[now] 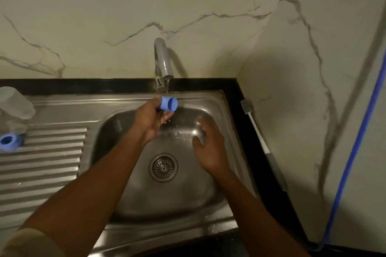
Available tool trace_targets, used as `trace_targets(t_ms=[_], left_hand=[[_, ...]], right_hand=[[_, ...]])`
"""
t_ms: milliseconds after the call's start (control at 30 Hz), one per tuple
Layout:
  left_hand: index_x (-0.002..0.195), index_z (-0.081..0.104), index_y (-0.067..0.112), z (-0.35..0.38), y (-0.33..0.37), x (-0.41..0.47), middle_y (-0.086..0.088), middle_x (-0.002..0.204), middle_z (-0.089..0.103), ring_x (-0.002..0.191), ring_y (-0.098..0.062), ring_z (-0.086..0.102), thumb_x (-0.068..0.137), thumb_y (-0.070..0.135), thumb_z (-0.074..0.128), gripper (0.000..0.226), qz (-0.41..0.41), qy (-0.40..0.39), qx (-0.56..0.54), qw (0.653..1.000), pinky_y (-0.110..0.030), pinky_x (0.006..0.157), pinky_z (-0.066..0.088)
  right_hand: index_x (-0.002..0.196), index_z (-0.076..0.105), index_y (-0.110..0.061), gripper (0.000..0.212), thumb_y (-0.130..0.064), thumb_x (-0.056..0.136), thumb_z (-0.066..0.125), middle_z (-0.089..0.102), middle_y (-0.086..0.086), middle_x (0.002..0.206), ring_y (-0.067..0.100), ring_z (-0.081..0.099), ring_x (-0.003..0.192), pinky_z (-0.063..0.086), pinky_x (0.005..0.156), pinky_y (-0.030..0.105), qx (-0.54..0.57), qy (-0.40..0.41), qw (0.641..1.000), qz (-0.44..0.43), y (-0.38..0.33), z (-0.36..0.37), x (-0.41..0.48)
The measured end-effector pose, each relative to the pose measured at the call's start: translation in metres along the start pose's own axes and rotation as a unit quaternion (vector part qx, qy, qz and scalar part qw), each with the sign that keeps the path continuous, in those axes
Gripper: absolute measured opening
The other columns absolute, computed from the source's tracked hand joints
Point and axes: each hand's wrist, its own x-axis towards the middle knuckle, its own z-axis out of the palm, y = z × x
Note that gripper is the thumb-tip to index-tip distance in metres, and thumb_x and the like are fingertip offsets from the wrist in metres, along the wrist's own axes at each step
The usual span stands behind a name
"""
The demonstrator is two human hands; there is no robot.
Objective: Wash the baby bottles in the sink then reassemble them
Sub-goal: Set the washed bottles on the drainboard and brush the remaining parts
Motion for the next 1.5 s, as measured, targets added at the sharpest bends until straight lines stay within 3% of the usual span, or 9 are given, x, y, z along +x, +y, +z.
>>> trace_targets(t_ms=[133,333,467,833,1100,1167,1300,1367,1500], left_hand=[[0.124,0.060,-0.003,-0.010,0.006,0.002,-0.022,0.118,0.069,0.100,-0.028,0.071,0.103,0.020,0.051,0.032,-0.128,-0.021,-0.144,0.981,-0.034,0.077,0.063],[0.098,0.069,0.013,-0.018,-0.007,-0.006,-0.006,0.081,0.067,0.068,-0.012,0.059,0.101,0.025,0.049,0.022,-0.148,-0.006,0.037,0.988,-0.025,0.066,0.050],[0.114,0.069,0.016,-0.039,-0.010,-0.007,-0.013,0.112,0.071,0.094,-0.027,0.063,0.105,0.051,0.034,0.050,-0.095,0.008,0.183,0.978,-0.041,0.087,0.053],[0.109,0.066,0.015,-0.025,-0.009,-0.013,-0.012,0.112,0.070,0.104,-0.023,0.066,0.109,0.034,0.033,0.039,0.079,0.010,0.297,0.952,-0.039,0.097,0.052],[0.131,0.057,0.013,0.005,-0.008,-0.021,-0.010,0.120,0.068,0.111,-0.020,0.065,0.108,0.039,0.033,0.042,0.088,0.024,0.300,0.949,-0.041,0.102,0.052],[0.136,0.053,0.011,0.010,-0.009,-0.023,-0.014,0.127,0.064,0.117,-0.022,0.062,0.108,0.038,0.031,0.045,0.089,0.053,0.307,0.946,-0.034,0.100,0.051],[0.152,0.034,0.012,0.018,-0.002,-0.029,-0.004,0.148,0.043,0.129,-0.014,0.046,0.108,0.032,0.035,0.048,0.115,0.096,0.321,0.935,-0.025,0.098,0.034],[0.158,0.024,0.017,0.025,0.007,-0.026,0.002,0.151,0.038,0.129,-0.013,0.045,0.106,0.031,0.041,0.056,0.115,0.090,0.325,0.934,-0.030,0.104,0.033],[0.123,0.060,0.011,0.042,0.036,-0.015,-0.003,0.128,0.061,0.117,-0.013,0.055,0.103,0.031,0.041,0.034,0.080,0.075,0.194,0.975,-0.036,0.110,0.033]], right_hand=[[0.132,0.050,-0.025,0.051,-0.015,0.087,0.072,0.059,-0.012,0.126,-0.012,0.052,0.111,0.043,0.096,0.012,0.139,-0.051,0.988,0.042,-0.041,0.045,0.037],[0.139,0.049,-0.009,0.051,-0.013,0.091,0.067,0.060,0.008,0.131,0.018,0.058,0.120,0.044,0.106,0.029,0.128,-0.074,0.985,0.083,-0.056,0.081,0.063],[0.124,0.055,-0.011,0.033,-0.011,0.092,0.064,0.057,-0.005,0.109,0.004,0.057,0.096,0.036,0.077,-0.001,0.092,-0.010,0.990,0.103,-0.052,0.092,0.070],[0.117,0.056,-0.012,0.026,-0.014,0.093,0.064,0.064,0.003,0.105,0.011,0.063,0.090,0.045,0.064,0.008,0.194,-0.017,0.968,0.155,-0.040,0.112,0.076],[0.105,0.065,-0.007,0.032,-0.032,0.101,0.046,0.069,0.016,0.106,0.026,0.067,0.099,0.055,0.089,0.035,0.470,-0.189,0.769,0.389,-0.044,0.096,0.114],[0.107,0.067,-0.007,0.038,-0.039,0.100,0.047,0.071,0.015,0.106,0.026,0.068,0.099,0.055,0.091,0.036,0.423,-0.224,0.796,0.371,-0.044,0.097,0.115],[0.105,0.062,-0.008,0.026,-0.029,0.102,0.047,0.059,0.008,0.072,0.012,0.054,0.050,0.042,0.042,0.020,0.219,-0.231,0.905,0.283,-0.038,0.090,0.107],[0.112,0.060,-0.012,0.017,-0.016,0.101,0.048,0.061,0.009,0.072,0.013,0.052,0.045,0.039,0.038,0.022,0.108,-0.253,0.938,0.212,-0.036,0.081,0.101],[0.098,0.064,-0.012,0.024,-0.028,0.100,0.047,0.057,0.005,0.062,0.011,0.049,0.039,0.041,0.040,0.023,0.132,-0.250,0.943,0.176,-0.046,0.061,0.097]])
